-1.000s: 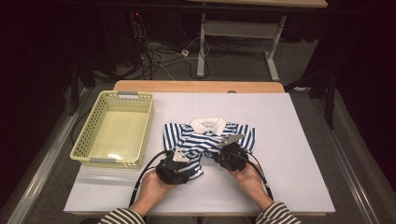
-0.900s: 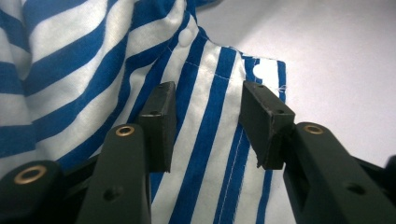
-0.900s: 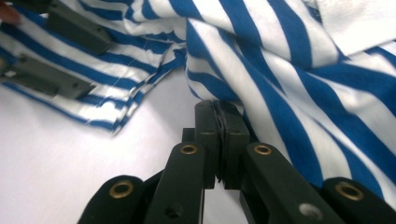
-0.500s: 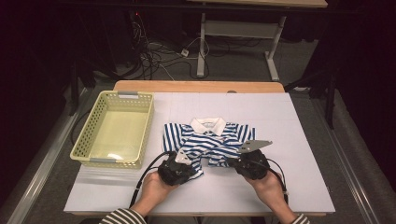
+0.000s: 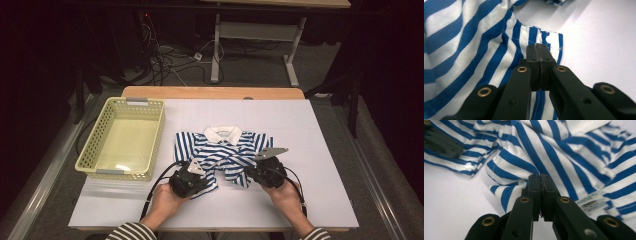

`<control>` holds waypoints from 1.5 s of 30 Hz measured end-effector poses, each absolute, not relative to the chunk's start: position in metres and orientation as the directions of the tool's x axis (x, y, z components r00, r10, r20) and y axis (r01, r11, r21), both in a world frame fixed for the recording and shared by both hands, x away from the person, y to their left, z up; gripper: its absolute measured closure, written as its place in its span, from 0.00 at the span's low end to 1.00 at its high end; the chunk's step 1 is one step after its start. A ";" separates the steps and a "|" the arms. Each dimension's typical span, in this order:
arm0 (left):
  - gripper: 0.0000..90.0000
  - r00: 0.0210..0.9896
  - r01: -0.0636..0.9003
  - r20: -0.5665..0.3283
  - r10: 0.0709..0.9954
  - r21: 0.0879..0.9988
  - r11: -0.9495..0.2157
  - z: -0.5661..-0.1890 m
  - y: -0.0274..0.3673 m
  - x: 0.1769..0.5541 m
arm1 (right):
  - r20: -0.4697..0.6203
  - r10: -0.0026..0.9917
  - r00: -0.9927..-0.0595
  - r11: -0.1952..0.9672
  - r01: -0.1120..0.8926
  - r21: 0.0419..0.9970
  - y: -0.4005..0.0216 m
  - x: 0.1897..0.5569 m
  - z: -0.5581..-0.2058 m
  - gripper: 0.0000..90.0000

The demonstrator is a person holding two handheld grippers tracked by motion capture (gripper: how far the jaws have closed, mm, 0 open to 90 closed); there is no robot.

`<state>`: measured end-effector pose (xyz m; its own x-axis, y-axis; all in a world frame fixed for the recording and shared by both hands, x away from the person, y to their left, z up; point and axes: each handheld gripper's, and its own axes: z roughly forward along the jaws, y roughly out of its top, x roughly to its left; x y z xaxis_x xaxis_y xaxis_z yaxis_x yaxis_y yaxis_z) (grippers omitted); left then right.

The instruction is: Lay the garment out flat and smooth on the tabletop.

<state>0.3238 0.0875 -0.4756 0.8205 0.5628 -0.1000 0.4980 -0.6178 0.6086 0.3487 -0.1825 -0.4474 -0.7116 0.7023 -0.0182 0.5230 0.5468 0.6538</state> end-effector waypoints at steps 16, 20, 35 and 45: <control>0.86 0.834 0.475 -0.100 0.542 0.629 -0.616 -0.466 0.093 0.306 | 0.059 0.738 -0.672 0.465 0.571 0.676 -0.211 0.329 -0.449 0.86; 0.79 0.834 0.451 -0.077 0.547 0.667 -0.593 -0.464 0.085 0.306 | 0.047 0.752 -0.658 0.476 0.591 0.651 -0.209 0.333 -0.458 0.82; 0.68 0.848 0.434 -0.068 0.526 0.660 -0.614 -0.476 0.039 0.327 | 0.003 0.726 -0.688 0.553 0.586 0.592 -0.190 0.336 -0.469 0.98; 0.91 0.861 0.437 -0.100 0.499 0.648 -0.623 -0.475 0.036 0.334 | -0.020 0.714 -0.700 0.574 0.568 0.590 -0.191 0.331 -0.464 1.00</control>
<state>0.3341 0.0359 -0.4751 0.8609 0.4988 -0.1004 0.4368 -0.6234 0.6485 0.3306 -0.1911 -0.4645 -0.7001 0.7137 -0.0199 0.5679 0.5736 0.5904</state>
